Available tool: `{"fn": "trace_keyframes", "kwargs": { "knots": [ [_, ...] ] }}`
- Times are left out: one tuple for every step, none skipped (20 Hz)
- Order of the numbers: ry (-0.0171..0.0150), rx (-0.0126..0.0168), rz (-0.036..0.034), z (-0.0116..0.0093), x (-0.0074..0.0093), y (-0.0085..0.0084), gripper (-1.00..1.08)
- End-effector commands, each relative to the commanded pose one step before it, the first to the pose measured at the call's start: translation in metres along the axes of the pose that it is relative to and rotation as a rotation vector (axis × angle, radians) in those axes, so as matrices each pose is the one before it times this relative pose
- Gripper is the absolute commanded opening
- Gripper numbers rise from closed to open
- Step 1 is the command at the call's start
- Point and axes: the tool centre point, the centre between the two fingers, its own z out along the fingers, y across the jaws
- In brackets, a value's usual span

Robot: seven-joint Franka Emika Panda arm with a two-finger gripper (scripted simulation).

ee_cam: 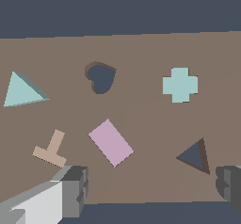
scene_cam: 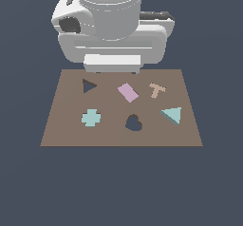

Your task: Insert a designated object into the corresponding slot on a board.

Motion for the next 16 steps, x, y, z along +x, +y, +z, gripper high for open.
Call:
{"fn": "trace_keyframes", "kwargs": {
  "knots": [
    [0.00000,0.00000,0.00000,0.00000,0.00000,0.00001,1.00],
    [0.00000,0.00000,0.00000,0.00015,0.00003,-0.00038,1.00],
    [0.00009,-0.00003,0.00119,0.00038,0.00009,-0.00044,1.00],
    [0.00011,-0.00001,0.00154,0.00066,0.00015,-0.00099,1.00],
    [0.00015,-0.00002,0.00207,0.00093,0.00022,-0.00144,1.00],
    [0.00019,-0.00002,0.00267,0.00119,0.00028,-0.00185,1.00],
    [0.00024,-0.00003,0.00330,0.00145,0.00035,-0.00224,1.00],
    [0.00028,-0.00004,0.00390,0.00172,0.00041,-0.00265,1.00],
    [0.00032,-0.00005,0.00446,0.00199,0.00048,-0.00308,1.00],
    [0.00037,-0.00006,0.00511,0.00226,0.00055,-0.00347,1.00],
    [0.00041,-0.00007,0.00572,0.00253,0.00062,-0.00388,1.00],
    [0.00046,-0.00008,0.00631,0.00280,0.00069,-0.00430,1.00],
    [0.00050,-0.00009,0.00692,0.00307,0.00077,-0.00473,1.00],
    [0.00054,-0.00010,0.00754,0.00335,0.00085,-0.00515,1.00],
    [0.00059,-0.00012,0.00818,0.00364,0.00093,-0.00557,1.00],
    [0.00064,-0.00014,0.00882,0.00392,0.00102,-0.00601,1.00]
  ]
}}
